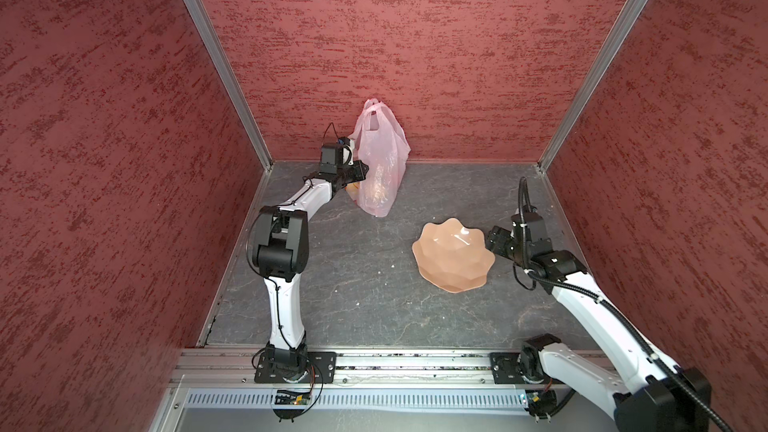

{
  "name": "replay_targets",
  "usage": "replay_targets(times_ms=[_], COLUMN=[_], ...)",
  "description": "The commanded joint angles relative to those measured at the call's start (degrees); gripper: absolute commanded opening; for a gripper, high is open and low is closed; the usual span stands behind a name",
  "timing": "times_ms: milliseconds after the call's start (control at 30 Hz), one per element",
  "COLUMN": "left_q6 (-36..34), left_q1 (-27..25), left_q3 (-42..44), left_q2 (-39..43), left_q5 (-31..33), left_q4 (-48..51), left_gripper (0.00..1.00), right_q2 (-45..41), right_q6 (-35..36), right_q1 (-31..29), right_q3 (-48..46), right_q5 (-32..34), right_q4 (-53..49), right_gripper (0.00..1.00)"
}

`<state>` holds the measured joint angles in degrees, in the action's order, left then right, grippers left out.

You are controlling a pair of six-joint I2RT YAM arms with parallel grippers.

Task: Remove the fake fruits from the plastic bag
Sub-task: 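Reach the left gripper toward the pink bag while the right gripper moves past the bowl, then grasp the pink bag's rim with the left gripper and lift it upright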

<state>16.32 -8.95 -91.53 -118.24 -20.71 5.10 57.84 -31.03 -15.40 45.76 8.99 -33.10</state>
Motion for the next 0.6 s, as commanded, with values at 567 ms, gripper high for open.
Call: replay_targets(times_ms=[567], left_q6=[26.57], left_q1=[-0.43], left_q3=[56.11], left_q2=[49.1], left_q5=[19.3], left_q4=[-6.34], left_gripper=[0.0], right_q2=[22.3], right_q6=[7.21], right_q1=[-11.16], right_q3=[21.84], right_q5=[-11.54], right_q4=[9.41], right_gripper=[0.68])
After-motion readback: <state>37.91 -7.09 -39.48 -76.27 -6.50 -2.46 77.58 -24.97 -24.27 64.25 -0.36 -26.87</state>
